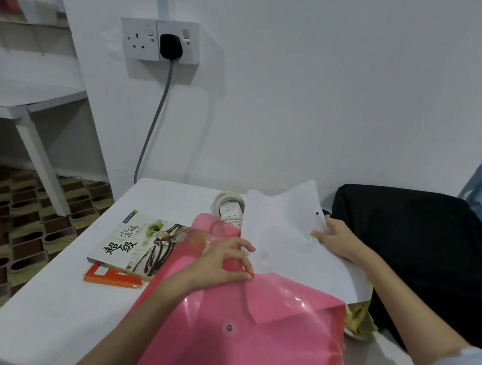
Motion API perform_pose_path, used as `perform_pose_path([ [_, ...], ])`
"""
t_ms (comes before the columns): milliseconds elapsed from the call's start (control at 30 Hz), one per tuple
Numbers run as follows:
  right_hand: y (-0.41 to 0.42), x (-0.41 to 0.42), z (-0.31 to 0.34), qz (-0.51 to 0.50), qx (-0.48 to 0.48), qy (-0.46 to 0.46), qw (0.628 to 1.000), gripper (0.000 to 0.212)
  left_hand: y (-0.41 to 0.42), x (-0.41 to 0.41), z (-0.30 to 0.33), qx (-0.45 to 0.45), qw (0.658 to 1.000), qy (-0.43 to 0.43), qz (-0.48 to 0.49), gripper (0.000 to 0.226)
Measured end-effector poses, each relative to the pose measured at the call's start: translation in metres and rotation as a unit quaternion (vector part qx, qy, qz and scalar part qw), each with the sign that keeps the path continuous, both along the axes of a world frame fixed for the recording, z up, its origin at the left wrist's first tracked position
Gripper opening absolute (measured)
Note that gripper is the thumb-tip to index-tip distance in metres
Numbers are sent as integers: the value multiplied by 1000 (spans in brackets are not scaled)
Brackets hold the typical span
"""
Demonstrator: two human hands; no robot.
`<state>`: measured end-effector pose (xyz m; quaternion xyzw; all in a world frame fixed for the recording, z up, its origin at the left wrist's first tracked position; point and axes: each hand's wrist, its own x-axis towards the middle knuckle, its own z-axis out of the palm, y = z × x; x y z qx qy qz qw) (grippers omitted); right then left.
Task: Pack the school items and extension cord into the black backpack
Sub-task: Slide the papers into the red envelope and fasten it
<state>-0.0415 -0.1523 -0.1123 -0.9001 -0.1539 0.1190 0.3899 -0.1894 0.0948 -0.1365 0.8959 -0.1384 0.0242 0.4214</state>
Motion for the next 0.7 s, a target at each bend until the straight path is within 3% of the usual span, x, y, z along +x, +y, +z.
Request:
perform_pose_path([
  [100, -11, -2, 4, 15, 16, 45, 999, 27, 0, 1, -6, 28, 999, 15, 6, 6],
  [233, -11, -14, 13, 40, 43, 77, 995, 18, -6, 4, -11, 13, 1000, 23, 11, 5],
  [333, -2, -24, 16, 62, 43, 94, 993, 17, -12, 5, -9, -7, 1000, 16, 10, 20],
  [367, 2, -27, 18, 74, 5, 81, 994, 23, -11, 7, -9, 3, 1000, 18, 16, 28],
  [433, 10, -30, 20, 70, -181, -25, 981, 57, -7, 9, -12, 37, 999, 25, 28, 34],
  [500, 20, -36, 16, 39, -355, -196, 913, 92, -7, 9, -15, 88, 995, 14, 34, 23],
  [533, 27, -40, 12, 36, -388, -263, 883, 102, -8, 9, -16, 107, 994, 2, 33, 14],
  [600, 41, -48, 3, 20, -365, -326, 872, 108, -9, 9, -16, 113, 993, -17, 20, 4],
  [633, 47, -48, -1, -15, -337, -314, 887, 108, -8, 9, -16, 101, 995, -17, 12, 4],
  [700, 50, -46, -3, -123, -273, -206, 932, 109, -4, 10, -17, 78, 997, -9, 9, 18],
])
